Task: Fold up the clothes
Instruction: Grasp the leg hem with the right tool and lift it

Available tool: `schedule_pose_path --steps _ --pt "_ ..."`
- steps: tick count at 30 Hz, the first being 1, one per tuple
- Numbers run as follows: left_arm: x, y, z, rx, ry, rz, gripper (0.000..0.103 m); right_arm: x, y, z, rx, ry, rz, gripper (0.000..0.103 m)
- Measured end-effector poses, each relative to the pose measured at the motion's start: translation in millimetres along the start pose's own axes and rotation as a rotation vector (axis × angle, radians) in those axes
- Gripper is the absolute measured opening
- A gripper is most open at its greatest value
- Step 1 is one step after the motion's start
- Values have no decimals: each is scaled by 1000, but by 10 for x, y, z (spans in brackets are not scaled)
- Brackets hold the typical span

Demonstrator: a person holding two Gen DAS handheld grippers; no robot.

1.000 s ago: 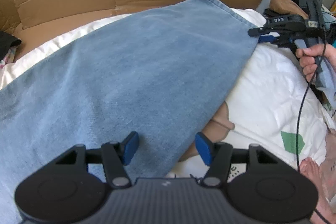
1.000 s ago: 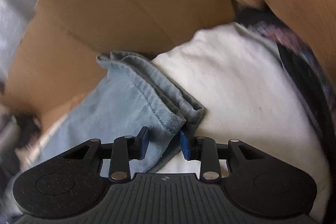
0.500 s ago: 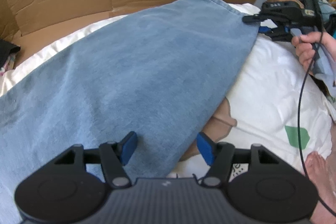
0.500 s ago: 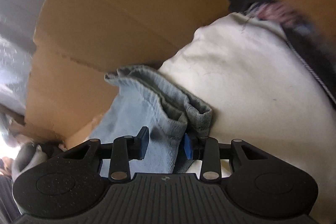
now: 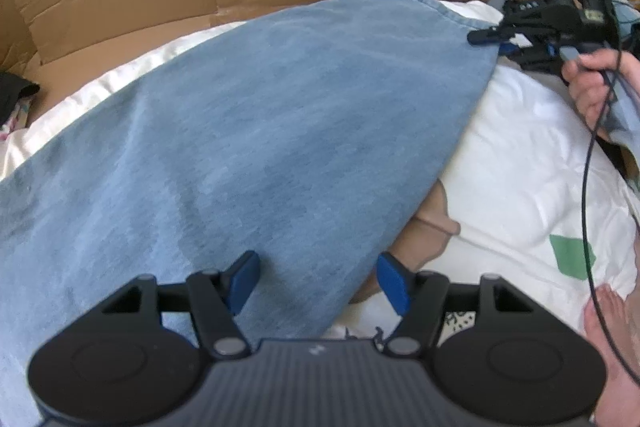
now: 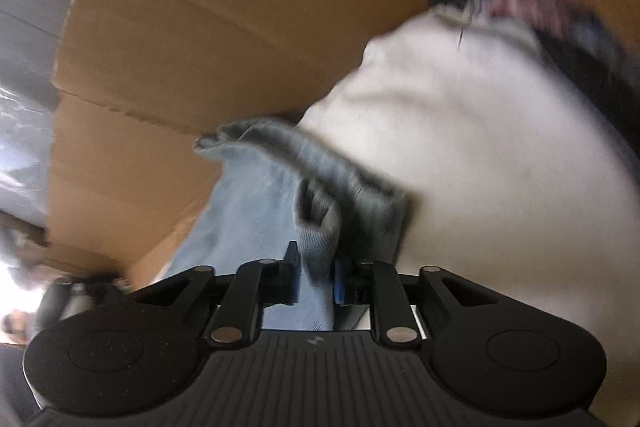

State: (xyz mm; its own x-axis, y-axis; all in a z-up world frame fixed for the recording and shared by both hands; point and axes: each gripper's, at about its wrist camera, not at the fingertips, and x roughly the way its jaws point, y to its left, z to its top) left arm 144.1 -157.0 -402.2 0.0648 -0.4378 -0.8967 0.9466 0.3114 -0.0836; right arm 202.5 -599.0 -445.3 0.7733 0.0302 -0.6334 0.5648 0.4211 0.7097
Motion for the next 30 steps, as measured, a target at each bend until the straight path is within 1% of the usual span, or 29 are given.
schedule_pose_path --steps 1,2,5,7,8,18,23,28,30 --pt "3 3 -4 -3 0 2 68 -3 2 -19 -2 18 18 31" --pt "8 4 -10 -5 1 6 68 4 21 -40 -19 28 23 32" --pt "29 -4 -7 7 8 20 68 48 73 -40 -54 25 -12 32" --pt "39 -6 -3 15 10 24 69 44 89 -15 -66 10 -31 8" --pt "44 -6 -1 18 11 25 69 32 93 0 -73 2 -39 4" --pt "62 35 9 28 16 30 70 -76 228 104 -178 -70 -106 3" --pt "62 75 -6 25 16 21 71 -96 227 84 -178 -110 -131 3" --pt "77 105 -22 35 19 19 72 -39 228 78 -193 -107 -172 3" --pt "81 109 -25 35 19 19 72 -4 180 82 -192 -99 -175 3"
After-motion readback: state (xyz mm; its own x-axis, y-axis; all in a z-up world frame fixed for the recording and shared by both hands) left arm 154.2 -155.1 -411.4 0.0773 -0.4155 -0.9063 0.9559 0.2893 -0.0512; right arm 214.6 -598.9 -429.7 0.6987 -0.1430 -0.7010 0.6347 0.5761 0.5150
